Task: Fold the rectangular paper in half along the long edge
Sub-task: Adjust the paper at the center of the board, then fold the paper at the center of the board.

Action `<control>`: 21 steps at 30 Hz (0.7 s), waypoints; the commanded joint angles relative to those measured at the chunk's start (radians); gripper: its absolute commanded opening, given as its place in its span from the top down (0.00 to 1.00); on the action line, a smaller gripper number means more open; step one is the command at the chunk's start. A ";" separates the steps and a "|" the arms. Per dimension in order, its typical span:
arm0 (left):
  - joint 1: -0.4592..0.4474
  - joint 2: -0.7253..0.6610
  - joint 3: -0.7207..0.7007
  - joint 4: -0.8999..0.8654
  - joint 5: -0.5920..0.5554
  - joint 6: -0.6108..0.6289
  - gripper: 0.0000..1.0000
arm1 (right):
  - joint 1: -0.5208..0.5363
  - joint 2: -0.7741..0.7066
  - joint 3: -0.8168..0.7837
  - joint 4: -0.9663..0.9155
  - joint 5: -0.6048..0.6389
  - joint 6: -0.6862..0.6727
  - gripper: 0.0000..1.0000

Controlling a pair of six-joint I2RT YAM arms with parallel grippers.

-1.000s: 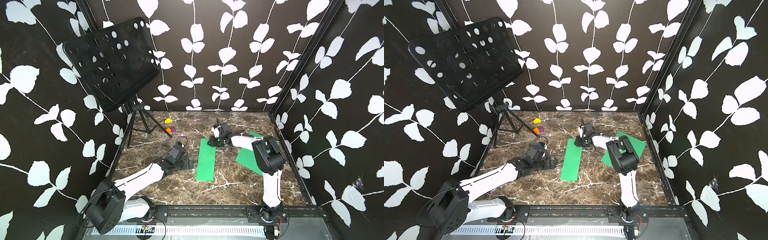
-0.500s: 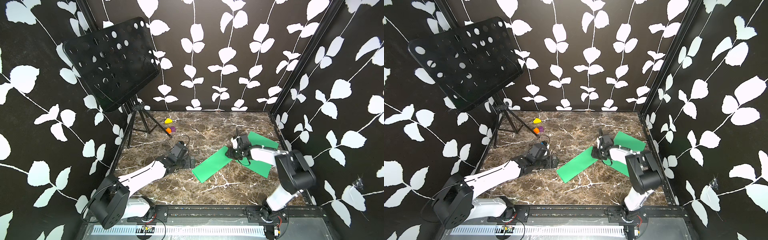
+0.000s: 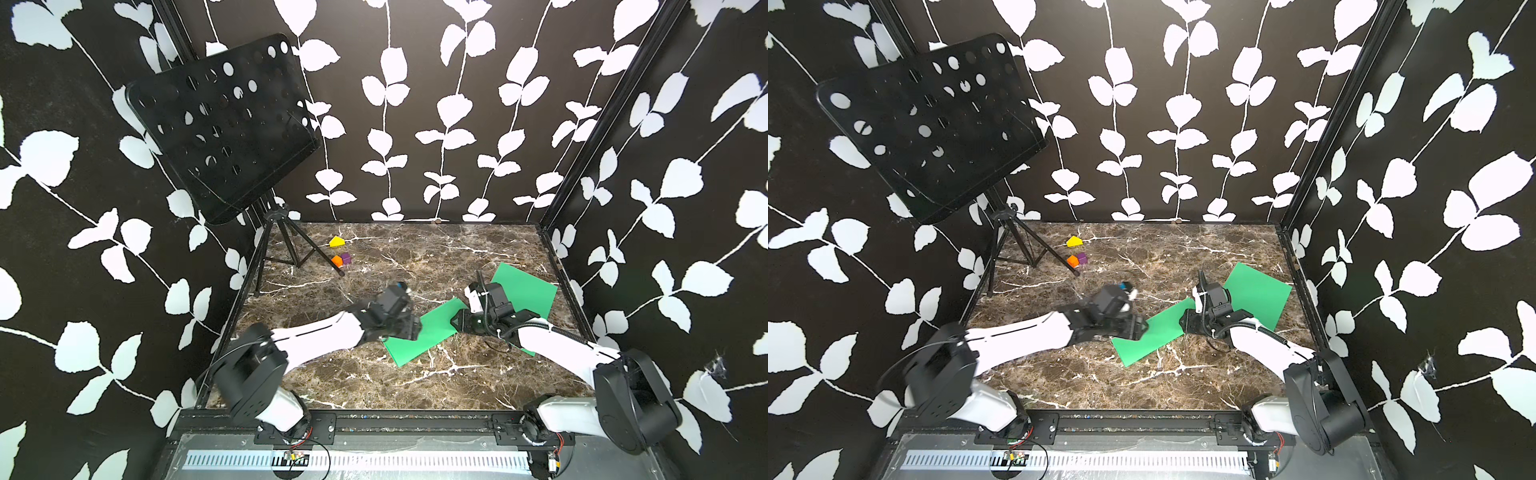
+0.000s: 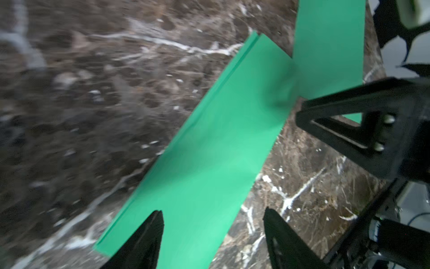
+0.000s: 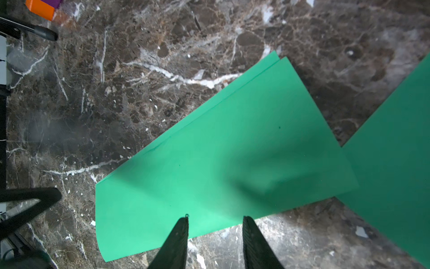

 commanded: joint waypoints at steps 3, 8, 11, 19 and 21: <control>-0.037 0.127 0.053 -0.049 0.103 0.030 0.51 | 0.008 0.010 0.006 -0.007 -0.021 -0.006 0.63; -0.038 0.170 0.036 -0.098 0.140 0.043 0.57 | 0.009 0.027 0.016 0.002 -0.069 -0.003 0.63; -0.038 0.187 0.024 -0.108 0.148 0.042 0.57 | 0.010 0.030 0.019 0.009 -0.087 -0.001 0.63; -0.038 0.200 0.006 -0.117 0.143 0.051 0.57 | 0.076 0.094 0.033 0.035 -0.178 0.022 0.68; -0.038 0.203 0.006 -0.127 0.137 0.056 0.58 | 0.100 0.111 0.029 0.049 -0.184 0.036 0.72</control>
